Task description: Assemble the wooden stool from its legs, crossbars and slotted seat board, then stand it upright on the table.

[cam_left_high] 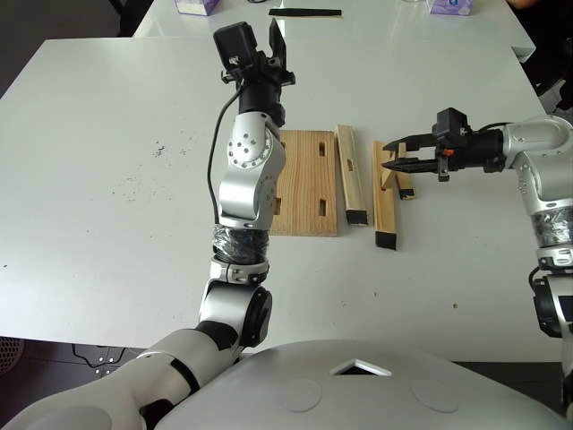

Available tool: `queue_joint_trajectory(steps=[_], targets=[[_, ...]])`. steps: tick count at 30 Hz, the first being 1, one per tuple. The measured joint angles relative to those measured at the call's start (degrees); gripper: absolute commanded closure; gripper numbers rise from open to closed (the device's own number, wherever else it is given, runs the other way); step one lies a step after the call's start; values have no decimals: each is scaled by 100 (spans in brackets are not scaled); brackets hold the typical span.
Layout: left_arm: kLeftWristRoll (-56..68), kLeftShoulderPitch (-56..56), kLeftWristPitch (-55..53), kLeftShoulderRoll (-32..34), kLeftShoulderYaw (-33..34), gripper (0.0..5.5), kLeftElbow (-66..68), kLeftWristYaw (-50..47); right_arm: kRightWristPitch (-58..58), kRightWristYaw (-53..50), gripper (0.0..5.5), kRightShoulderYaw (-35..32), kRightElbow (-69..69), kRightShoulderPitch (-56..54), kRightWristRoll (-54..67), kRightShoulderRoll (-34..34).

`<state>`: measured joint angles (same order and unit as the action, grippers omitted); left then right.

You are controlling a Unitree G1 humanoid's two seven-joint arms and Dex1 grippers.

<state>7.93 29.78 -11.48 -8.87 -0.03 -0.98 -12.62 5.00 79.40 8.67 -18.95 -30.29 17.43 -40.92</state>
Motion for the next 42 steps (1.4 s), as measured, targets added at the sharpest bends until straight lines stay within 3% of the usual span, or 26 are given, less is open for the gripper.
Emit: queue_joint_trajectory(steps=[26,27,32,36,42], targets=[[-4,88,9,52,46,310,211,403,-187,-457,417,-231,-601,273,252,334],[-4,88,-1,55,46,310,216,406,-232,-559,381,-239,-630,275,253,370],[-5,98,-24,106,81,310,243,408,-11,-764,310,-247,-936,871,89,530],[-6,96,-49,107,94,310,213,400,263,-891,255,-636,65,958,410,468],[-4,45,-259,166,142,310,-25,394,728,-1516,251,-845,1519,1697,395,322]])
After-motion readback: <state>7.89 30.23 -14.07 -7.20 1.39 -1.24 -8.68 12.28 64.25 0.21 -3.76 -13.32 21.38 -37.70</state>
